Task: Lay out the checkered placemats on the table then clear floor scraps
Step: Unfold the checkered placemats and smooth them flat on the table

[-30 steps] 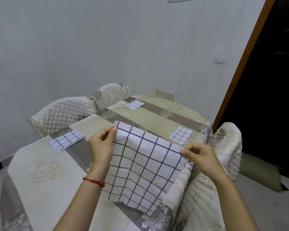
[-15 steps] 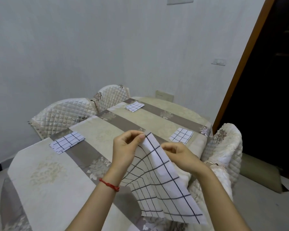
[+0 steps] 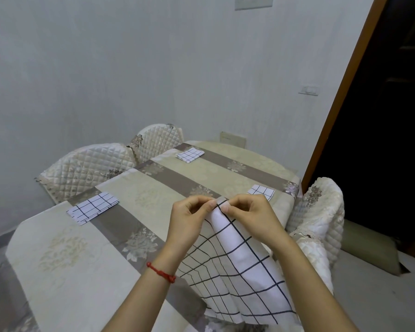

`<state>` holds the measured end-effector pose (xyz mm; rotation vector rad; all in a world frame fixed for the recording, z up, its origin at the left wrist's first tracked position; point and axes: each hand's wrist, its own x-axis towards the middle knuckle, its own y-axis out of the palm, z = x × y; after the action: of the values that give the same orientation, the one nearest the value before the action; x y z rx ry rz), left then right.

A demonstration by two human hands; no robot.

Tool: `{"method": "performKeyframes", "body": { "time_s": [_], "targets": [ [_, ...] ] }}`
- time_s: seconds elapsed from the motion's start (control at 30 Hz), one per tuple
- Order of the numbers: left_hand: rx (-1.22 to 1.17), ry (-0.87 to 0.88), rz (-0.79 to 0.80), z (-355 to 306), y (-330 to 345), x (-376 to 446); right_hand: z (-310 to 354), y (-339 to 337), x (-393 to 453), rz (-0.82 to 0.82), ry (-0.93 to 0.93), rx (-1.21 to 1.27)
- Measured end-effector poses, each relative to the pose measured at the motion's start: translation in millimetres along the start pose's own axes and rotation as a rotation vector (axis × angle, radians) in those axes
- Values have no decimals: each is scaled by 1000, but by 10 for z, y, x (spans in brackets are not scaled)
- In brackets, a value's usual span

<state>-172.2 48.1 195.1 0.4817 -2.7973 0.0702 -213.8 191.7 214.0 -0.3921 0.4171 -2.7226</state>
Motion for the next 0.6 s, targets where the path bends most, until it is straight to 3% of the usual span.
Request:
{"method": "performKeyframes", "body": {
  "time_s": [0.6],
  "targets": [
    [-3, -29, -29, 14, -18, -55, -16, 47, -47, -39, 12, -89]
  ]
}}
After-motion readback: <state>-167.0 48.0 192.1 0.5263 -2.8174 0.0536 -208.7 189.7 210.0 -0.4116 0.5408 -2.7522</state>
